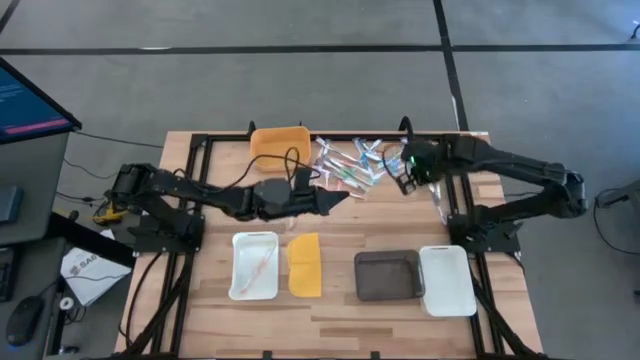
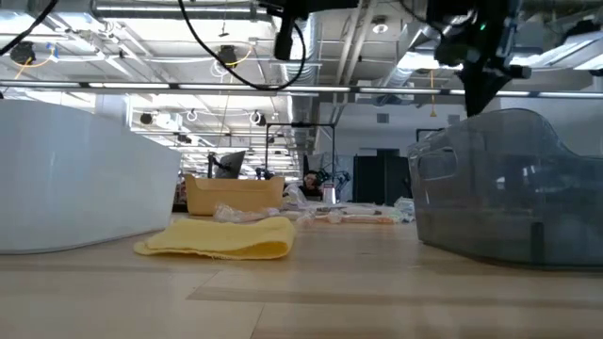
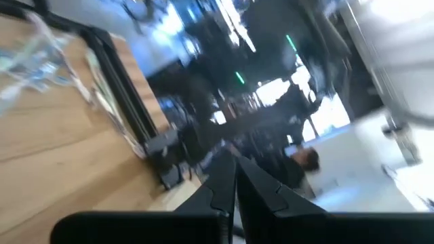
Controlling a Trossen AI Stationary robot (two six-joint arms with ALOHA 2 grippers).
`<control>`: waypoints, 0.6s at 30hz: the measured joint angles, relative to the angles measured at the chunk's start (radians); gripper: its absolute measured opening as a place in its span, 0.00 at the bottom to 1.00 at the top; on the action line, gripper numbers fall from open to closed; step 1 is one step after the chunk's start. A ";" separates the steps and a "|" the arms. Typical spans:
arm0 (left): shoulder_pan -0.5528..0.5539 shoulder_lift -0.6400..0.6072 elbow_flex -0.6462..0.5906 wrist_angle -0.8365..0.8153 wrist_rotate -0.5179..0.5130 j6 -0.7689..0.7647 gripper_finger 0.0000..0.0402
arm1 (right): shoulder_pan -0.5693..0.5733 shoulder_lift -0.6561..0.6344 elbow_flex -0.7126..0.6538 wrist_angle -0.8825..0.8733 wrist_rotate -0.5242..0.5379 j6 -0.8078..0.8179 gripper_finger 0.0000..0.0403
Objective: Pick & Place Toothbrushes
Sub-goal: Put the purple toothbrush into the right white bin
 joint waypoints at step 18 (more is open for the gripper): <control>0.088 0.000 0.000 0.008 0.240 0.083 0.02 | -0.558 0.309 0.000 0.162 -0.285 -0.547 0.00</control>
